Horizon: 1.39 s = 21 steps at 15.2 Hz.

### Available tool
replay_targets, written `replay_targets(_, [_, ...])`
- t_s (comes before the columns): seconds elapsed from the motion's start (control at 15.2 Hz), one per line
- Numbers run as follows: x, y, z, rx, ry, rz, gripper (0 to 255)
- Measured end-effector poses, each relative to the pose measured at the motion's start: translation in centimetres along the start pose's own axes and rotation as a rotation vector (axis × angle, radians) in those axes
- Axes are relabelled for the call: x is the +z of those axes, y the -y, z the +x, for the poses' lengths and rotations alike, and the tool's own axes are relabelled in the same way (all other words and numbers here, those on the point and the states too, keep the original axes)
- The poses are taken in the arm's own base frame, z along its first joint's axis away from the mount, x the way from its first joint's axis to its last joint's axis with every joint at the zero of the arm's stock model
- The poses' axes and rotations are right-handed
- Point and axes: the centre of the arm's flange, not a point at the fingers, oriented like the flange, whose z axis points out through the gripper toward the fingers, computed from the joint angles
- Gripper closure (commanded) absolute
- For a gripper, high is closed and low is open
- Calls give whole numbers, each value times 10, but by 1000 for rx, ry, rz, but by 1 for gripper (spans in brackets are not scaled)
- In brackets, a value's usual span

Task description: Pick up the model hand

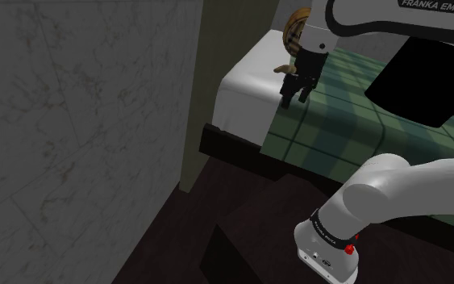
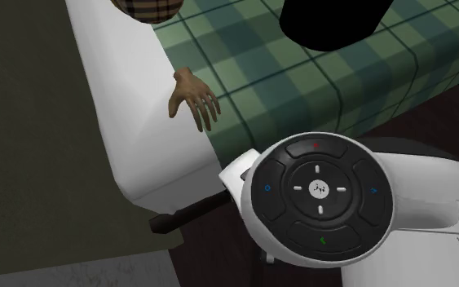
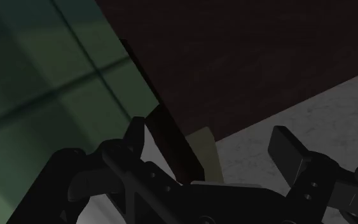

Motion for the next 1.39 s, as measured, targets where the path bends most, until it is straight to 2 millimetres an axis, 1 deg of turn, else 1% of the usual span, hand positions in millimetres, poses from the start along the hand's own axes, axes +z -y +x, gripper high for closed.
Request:
replay_targets(0.07, [0,0,0,0,0,0,0])
replay_targets(0.13, [-1,-5,2,-9,1,0,0])
replay_targets(0.33, [-5,-34,18,-59,8,-1,0])
replay_targets(0.46, [-7,-59,32,-98,14,-2,0])
replay_targets(0.53, [-8,-68,37,-118,17,-2,0])
replay_targets(0.66, [-10,-93,55,-158,22,-3,0])
replay_targets(0.79, [-13,-109,67,-200,27,-4,0])
replay_targets(0.92, [-17,-137,81,-239,33,-5,0])
replay_targets(1.06, [-18,-153,96,-280,38,-6,0])
replay_targets(1.19, [-18,-172,120,-320,43,-7,0])
replay_targets(1.25, [-23,-182,128,-340,47,-8,0])
replay_targets(1.32, [-21,-191,136,-361,50,-8,0])
replay_targets(1.39, [-24,-199,147,-381,53,-9,0])
